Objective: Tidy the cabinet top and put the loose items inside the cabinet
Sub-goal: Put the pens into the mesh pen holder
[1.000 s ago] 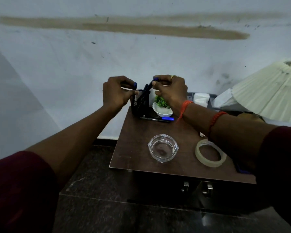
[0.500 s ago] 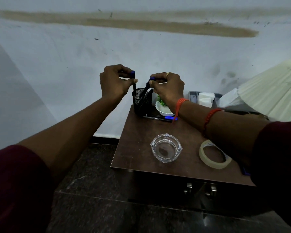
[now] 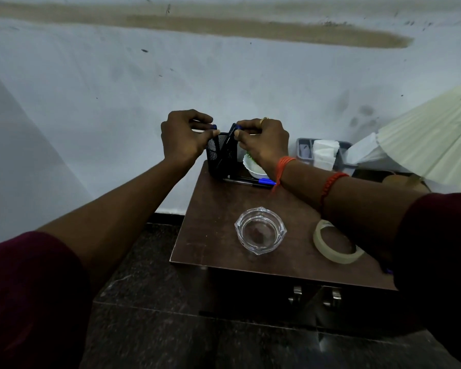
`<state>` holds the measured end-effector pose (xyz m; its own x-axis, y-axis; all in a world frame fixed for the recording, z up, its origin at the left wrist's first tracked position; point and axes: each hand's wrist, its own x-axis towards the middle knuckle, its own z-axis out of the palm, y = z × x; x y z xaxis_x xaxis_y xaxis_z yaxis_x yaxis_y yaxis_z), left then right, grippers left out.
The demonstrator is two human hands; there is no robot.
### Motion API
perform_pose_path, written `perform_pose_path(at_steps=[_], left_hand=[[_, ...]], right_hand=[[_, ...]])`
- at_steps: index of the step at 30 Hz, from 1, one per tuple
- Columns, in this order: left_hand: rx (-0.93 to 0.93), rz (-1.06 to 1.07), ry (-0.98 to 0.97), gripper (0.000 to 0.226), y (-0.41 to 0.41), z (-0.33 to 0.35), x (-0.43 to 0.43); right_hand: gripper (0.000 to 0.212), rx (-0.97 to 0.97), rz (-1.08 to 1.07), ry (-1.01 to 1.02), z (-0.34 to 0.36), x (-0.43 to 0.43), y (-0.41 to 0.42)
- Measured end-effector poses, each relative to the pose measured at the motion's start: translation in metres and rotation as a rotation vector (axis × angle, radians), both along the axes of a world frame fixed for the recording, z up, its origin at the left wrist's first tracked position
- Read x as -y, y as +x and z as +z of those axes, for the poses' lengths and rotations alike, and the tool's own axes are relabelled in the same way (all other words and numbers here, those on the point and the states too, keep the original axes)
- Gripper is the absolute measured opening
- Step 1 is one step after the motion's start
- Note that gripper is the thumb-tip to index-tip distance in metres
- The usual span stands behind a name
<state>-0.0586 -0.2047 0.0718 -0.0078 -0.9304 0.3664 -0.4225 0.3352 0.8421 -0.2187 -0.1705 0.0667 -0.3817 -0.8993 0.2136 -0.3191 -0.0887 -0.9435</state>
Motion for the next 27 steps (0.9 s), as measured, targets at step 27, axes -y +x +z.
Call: perform_pose_path(at_steps=[27], left_hand=[[0.693, -0.326, -0.023, 0.02, -0.048, -0.061, -0.003]], right_hand=[[0.013, -0.102, -0.192, 0.367, -0.089, -0.022, -0.056]])
